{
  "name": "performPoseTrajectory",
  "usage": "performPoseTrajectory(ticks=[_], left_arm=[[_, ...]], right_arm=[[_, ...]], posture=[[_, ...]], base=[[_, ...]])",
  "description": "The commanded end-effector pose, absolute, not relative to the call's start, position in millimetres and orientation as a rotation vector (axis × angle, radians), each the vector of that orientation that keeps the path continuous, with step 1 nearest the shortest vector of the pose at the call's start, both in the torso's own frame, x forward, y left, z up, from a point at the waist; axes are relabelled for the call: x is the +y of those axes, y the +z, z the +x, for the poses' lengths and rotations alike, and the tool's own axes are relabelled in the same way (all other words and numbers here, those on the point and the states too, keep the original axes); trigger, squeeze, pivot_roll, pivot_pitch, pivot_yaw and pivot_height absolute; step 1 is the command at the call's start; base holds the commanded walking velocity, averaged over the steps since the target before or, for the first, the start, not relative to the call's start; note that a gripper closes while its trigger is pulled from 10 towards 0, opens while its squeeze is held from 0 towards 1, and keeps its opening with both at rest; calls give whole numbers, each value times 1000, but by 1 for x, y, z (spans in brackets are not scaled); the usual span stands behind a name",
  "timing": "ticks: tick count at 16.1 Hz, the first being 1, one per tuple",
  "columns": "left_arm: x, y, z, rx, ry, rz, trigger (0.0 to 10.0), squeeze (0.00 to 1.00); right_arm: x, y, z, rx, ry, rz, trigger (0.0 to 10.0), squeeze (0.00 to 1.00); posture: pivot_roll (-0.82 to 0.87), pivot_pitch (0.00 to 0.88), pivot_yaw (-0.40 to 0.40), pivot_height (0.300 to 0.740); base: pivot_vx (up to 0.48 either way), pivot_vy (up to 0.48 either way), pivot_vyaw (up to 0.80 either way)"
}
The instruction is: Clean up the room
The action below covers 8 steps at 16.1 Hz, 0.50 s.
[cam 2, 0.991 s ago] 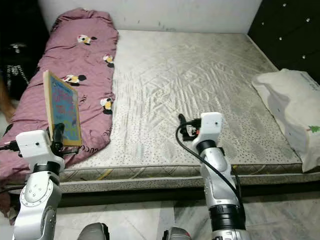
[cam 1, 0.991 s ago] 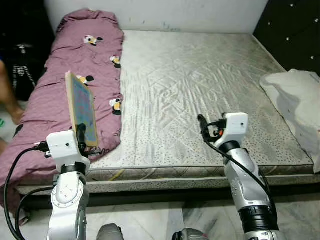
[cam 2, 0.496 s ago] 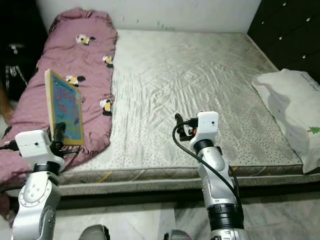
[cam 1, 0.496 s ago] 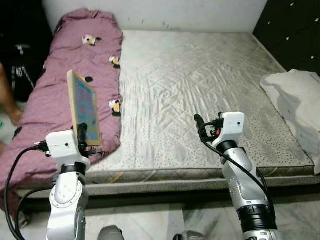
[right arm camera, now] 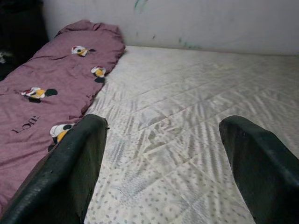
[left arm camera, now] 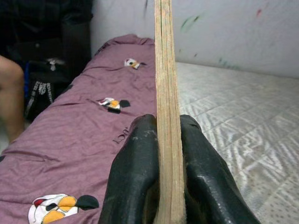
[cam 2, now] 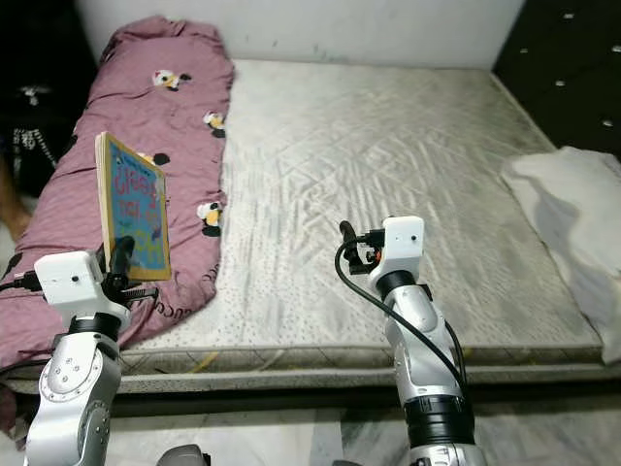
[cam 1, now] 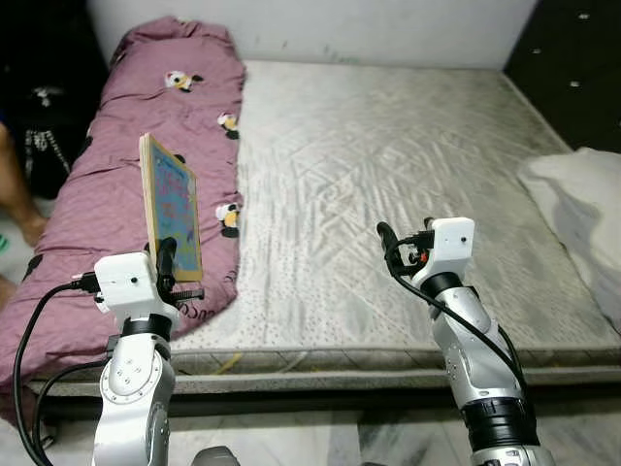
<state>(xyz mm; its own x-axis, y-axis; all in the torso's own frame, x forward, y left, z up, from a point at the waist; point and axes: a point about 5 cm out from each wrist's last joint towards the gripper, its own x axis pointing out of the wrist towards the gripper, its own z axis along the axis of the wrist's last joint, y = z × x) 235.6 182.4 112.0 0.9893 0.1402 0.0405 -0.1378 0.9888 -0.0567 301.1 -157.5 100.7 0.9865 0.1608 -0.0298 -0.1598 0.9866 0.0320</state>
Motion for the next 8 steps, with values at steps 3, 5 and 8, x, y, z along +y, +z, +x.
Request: performPoseTrajectory(ticks=[3, 5, 8], left_arm=[[179, 121, 237, -83, 147, -51, 10000, 0], [179, 121, 237, -81, 146, -46, 10000, 0], [179, 121, 237, -82, 147, -44, 10000, 0]], right_arm=[[-157, 102, 305, 32, 164, 20, 10000, 0], [-157, 102, 305, 32, 168, 19, 10000, 0], [-157, 102, 307, 32, 169, 16, 10000, 0]], posture=[[-1, 53, -39, 740], [0, 51, -41, 740], [2, 48, -45, 740]], base=[[99, 0, 0], [0, 0, 0], [0, 0, -727]])
